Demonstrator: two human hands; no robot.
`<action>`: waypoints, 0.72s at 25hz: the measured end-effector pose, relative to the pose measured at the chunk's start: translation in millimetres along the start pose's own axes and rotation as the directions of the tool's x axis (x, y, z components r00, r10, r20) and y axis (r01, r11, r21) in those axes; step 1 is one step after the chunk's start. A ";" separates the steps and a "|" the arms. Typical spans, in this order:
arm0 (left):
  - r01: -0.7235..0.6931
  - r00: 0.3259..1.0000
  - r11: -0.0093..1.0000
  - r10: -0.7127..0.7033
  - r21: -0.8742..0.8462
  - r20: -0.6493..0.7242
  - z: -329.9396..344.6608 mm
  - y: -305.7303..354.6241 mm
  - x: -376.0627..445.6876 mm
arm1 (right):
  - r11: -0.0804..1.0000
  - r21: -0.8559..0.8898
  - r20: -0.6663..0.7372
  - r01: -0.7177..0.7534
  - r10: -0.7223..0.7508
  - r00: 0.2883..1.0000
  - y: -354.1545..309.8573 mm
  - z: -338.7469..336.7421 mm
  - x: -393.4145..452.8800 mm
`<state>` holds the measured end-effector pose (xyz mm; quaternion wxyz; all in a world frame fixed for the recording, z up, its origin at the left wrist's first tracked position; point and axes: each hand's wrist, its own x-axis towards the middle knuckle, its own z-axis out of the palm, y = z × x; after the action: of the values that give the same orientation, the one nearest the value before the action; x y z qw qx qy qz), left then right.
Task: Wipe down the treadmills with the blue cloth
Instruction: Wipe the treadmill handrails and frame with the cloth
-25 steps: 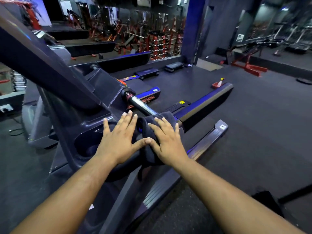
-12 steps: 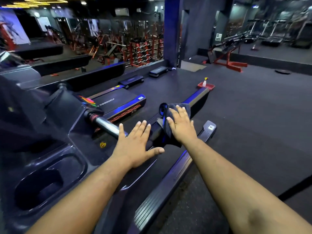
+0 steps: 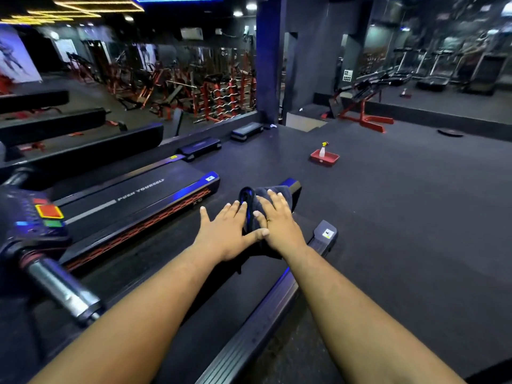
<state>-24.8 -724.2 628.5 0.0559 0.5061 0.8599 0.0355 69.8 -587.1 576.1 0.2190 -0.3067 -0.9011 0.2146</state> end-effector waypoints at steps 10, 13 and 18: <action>-0.081 0.993 0.965 0.100 -0.250 0.066 -18.0 63.6 178.4 | 0.998 0.066 -0.220 -0.014 0.028 0.975 100.1 -50.6 102.0; -0.104 0.981 0.754 0.187 -0.649 0.059 -26.6 97.9 230.4 | 0.994 0.105 -0.319 -0.025 0.058 0.946 131.8 -89.3 119.3; -0.014 0.974 0.284 0.221 -0.959 0.051 -19.2 175.2 333.6 | 0.994 0.112 -0.376 0.010 0.033 0.926 208.2 -146.7 158.7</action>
<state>-36.1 -347.5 648.1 0.4173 0.4365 0.6217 0.4988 128.9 -297.6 628.4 0.4038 -0.3350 -0.8267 0.2030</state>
